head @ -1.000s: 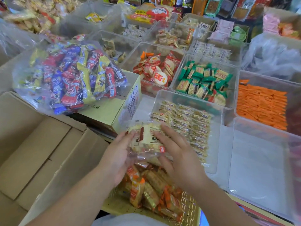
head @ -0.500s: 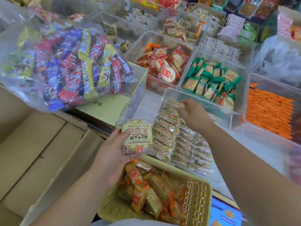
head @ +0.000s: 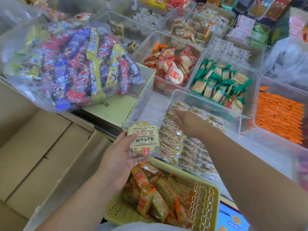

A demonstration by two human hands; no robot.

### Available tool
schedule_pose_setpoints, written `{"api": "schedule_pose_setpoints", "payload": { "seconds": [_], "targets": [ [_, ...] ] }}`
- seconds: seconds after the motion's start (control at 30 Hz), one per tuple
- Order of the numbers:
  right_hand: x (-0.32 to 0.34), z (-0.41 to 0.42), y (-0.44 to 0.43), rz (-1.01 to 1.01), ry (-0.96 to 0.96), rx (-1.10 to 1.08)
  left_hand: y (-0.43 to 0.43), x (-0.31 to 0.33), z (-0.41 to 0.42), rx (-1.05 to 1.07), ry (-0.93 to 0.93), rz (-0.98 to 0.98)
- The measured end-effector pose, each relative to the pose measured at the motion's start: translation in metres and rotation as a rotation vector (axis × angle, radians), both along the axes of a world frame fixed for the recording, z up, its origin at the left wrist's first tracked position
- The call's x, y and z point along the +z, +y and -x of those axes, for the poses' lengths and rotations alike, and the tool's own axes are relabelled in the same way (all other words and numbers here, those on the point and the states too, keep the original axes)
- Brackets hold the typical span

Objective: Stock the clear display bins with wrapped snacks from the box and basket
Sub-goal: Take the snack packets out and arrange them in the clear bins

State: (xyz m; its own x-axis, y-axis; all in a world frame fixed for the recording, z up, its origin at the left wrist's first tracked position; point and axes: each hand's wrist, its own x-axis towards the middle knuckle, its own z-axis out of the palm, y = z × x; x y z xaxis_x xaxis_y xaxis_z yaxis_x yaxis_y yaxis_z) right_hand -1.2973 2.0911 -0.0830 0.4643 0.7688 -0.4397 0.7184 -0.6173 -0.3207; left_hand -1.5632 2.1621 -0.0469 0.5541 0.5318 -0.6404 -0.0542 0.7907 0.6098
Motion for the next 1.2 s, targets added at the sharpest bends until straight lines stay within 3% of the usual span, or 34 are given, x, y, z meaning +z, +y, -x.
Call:
{"api": "schedule_pose_setpoints", "payload": {
  "seconds": [0.4, 0.7, 0.8, 0.9, 1.03, 1.13, 1.2],
  "targets": [
    [0.023, 0.027, -0.058, -0.272, -0.037, -0.004, -0.012, 0.023, -0.007, 0.004, 0.041, -0.018],
    [0.055, 0.111, -0.125, -0.622, 0.232, 0.016, -0.036, 0.030, -0.029, -0.059, 0.054, 0.011],
    [0.055, 0.124, -0.129, -0.672, 0.086, 0.100, -0.043, 0.029, -0.036, -0.177, 0.082, -0.030],
    [0.053, 0.121, -0.126, -0.743, -0.032, 0.046, -0.047, 0.028, -0.042, -0.376, 0.067, -0.105],
    [0.053, 0.106, -0.125, -0.828, 0.008, -0.064, -0.042, 0.019, -0.046, -0.482, 0.264, -0.367],
    [0.057, 0.084, -0.118, -0.866, 0.078, -0.195, -0.031, 0.004, -0.038, -0.509, 0.517, -0.883],
    [0.059, 0.061, -0.106, -0.818, 0.052, -0.273, -0.023, -0.010, -0.032, -0.709, 0.677, -1.107]
  ]
}}
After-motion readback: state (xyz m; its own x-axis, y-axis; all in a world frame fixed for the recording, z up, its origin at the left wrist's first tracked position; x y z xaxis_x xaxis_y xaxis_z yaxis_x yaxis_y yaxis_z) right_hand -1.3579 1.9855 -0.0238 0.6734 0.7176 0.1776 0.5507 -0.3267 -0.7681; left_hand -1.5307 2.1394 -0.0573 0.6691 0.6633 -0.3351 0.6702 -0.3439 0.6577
